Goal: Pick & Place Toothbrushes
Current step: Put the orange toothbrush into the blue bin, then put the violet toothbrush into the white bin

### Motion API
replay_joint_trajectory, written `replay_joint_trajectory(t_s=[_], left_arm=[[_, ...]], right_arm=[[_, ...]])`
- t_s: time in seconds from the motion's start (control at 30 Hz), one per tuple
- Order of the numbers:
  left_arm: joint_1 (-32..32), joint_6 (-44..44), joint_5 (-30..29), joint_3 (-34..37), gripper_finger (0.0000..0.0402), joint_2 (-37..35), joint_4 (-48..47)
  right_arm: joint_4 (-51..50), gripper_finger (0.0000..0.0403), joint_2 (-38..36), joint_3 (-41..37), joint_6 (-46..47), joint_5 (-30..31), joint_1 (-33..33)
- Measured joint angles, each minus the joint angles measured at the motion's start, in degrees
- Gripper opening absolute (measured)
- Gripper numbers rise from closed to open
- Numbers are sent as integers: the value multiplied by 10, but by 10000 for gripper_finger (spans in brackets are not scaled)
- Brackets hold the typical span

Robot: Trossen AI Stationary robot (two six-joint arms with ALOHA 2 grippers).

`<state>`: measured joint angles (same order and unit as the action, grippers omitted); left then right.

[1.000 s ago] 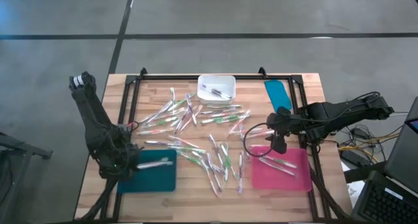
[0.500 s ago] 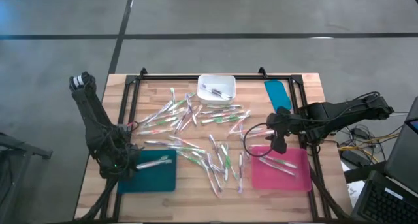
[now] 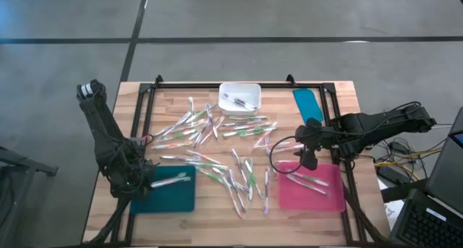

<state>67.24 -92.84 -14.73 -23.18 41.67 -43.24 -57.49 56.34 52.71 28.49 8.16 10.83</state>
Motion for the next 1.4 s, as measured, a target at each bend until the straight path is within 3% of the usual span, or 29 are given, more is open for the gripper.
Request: replay_joint_trajectory(t_s=[0.57, 0.8, 0.9, 1.07, 1.4], left_arm=[[0, -27, 19, 0, 119, -1, 5], [-2, -110, 1, 0, 118, -11, 41], [-4, -164, -72, 0, 115, -20, 54], [-5, -201, -284, -5, 112, -39, 62], [-5, -40, -714, -30, 110, -70, 64]], right_arm=[[0, 238, 0, 0, -2, 0, 0], [0, 252, 0, 0, -2, 0, 0], [0, 258, 0, 0, -2, 0, 0], [1, 258, 0, 0, -2, 0, 0], [9, 230, 0, 0, -5, 0, 0]])
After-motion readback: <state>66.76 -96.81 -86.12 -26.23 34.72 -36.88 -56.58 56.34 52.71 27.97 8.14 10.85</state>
